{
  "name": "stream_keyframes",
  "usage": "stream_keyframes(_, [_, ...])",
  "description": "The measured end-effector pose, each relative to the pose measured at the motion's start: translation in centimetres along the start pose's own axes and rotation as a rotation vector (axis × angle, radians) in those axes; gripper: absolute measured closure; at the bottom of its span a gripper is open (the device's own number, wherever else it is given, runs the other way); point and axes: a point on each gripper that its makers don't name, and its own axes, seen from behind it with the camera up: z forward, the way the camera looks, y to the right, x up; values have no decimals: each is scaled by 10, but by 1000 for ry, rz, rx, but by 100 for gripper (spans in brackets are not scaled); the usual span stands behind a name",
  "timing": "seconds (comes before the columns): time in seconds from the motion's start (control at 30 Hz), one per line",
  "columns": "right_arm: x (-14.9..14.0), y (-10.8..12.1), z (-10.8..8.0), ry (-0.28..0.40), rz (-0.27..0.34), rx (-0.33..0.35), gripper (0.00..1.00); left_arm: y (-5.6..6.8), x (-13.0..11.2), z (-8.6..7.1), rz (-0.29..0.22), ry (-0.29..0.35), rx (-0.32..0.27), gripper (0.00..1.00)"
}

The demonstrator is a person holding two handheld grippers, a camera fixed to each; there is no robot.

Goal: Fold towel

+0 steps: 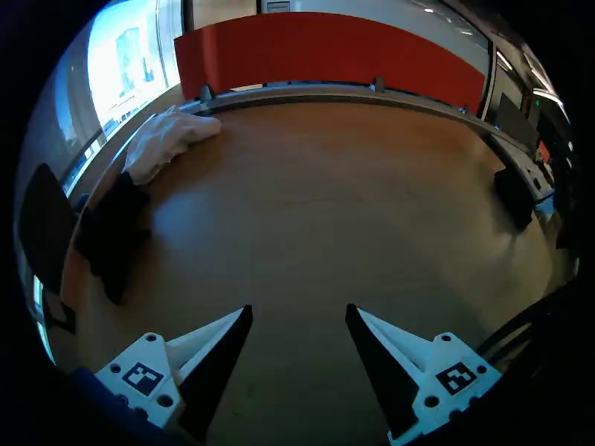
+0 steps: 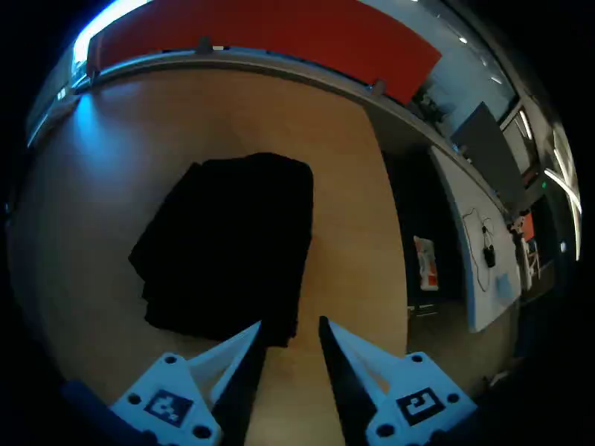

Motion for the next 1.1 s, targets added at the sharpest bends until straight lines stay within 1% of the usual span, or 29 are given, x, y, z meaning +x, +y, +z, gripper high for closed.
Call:
stream_keyframes(0.1, [2,-4,-4,13,-4,9,14,1,1,0,4,2,-2,7])
stream_keyframes(0.13, [3,-5,-4,15,-5,9,10,1,1,0,4,3,-2,7])
stream_keyframes(0.2, [4,-8,-6,20,-6,11,5,1,1,0,5,4,-4,7])
stream_keyframes(0.57, [16,-26,-14,66,3,33,5,0,4,-2,-1,19,-5,7])
stream_keyframes(0.7, [24,-38,-18,93,13,56,5,-1,5,-4,-2,25,-4,7])
stream_keyframes(0.97, [51,-63,-36,190,45,92,5,-5,13,-6,-9,47,0,7])
stream_keyframes(1.1, [72,-74,-50,269,80,107,5,-6,19,-7,-12,63,3,7])
